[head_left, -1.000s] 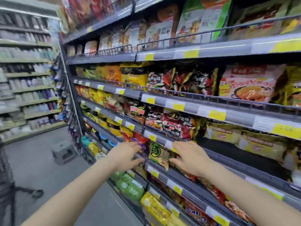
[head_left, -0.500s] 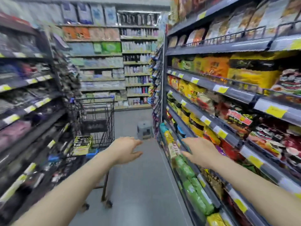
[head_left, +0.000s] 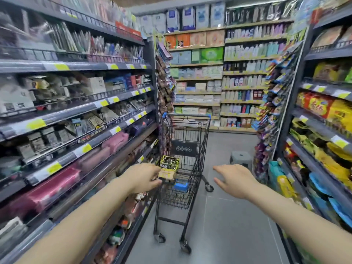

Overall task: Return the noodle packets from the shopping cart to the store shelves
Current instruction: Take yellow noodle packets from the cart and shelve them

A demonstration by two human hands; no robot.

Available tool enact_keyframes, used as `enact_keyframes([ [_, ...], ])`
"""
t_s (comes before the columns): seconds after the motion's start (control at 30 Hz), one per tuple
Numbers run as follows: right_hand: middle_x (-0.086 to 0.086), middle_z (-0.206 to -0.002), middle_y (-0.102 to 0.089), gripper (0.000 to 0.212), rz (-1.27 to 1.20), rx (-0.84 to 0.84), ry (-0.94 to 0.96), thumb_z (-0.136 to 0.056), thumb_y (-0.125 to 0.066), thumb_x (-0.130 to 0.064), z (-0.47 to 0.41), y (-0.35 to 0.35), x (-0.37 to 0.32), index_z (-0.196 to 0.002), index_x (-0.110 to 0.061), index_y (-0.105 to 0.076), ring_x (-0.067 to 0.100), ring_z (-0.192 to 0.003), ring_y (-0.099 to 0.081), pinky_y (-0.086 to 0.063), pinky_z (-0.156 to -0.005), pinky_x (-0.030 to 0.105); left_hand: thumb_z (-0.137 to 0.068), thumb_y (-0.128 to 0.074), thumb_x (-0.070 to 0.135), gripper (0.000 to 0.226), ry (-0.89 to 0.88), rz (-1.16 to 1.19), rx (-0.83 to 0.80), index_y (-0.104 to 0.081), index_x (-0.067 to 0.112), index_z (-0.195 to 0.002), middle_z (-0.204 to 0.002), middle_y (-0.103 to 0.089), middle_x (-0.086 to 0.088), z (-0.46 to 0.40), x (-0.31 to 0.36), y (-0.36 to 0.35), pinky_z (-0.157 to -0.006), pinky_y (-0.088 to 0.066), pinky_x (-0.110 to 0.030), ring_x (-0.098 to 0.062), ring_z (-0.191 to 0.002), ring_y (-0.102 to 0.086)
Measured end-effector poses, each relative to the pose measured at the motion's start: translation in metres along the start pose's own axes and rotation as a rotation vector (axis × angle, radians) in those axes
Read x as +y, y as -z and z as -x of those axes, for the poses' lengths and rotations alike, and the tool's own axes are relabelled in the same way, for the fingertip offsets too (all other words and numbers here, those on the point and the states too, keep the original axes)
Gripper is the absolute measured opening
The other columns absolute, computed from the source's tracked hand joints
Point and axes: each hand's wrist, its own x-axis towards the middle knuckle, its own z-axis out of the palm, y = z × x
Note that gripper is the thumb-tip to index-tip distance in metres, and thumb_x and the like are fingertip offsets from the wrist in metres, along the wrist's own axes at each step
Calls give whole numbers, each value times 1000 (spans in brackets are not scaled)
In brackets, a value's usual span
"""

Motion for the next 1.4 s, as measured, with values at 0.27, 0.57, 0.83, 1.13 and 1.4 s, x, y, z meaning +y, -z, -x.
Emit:
enact_keyframes([
  [0.27,-3,-128,-59,41,-73,-54,7,-97,-39,-43,-139,-38,-32,-129,-20,-49,20,-116,-57,-45,-93,32,-93,-42,46,51,15,-17,-77,-44,18,-135,-131,-55,-4,-66,-105,-33,-96,-45,-38,-23,-118,-53],
  [0.57,-2,-132,-57,44,-50,-141,-4,-97,-41,-43,-285,-84,-17,-134,-20,-46,21,-120,-54,-43,-96,32,-92,-44,44,41,23,34,-98,-53,17,-121,-122,-58,-4,-183,-193,-75,-91,-45,-38,-25,-114,-54],
  [0.83,1,-130,-59,43,-47,-202,-114,-95,-40,-42,-437,-133,18,-131,-20,-47,23,-116,-58,-48,-92,36,-93,-43,44,48,67,71,-121,-50,13,-128,-132,-54,-7,-304,-269,-94,-97,-44,-40,-26,-119,-52],
  [1.13,2,-124,-62,42,-116,-238,-184,-95,-39,-41,-568,-192,17,-131,-21,-48,24,-109,-61,-52,-87,37,-95,-43,43,53,31,141,-177,-41,15,-139,-142,-47,-5,-418,-356,-133,-105,-38,-36,-21,-128,-46],
  [1.4,1,-118,-65,45,-174,-344,-359,-95,-41,-45,-641,-268,25,-133,-21,-47,20,-105,-63,-55,-82,35,-94,-44,44,53,-62,231,-279,-41,16,-138,-141,-48,-5,-520,-403,-213,-104,-40,-37,-22,-127,-47],
])
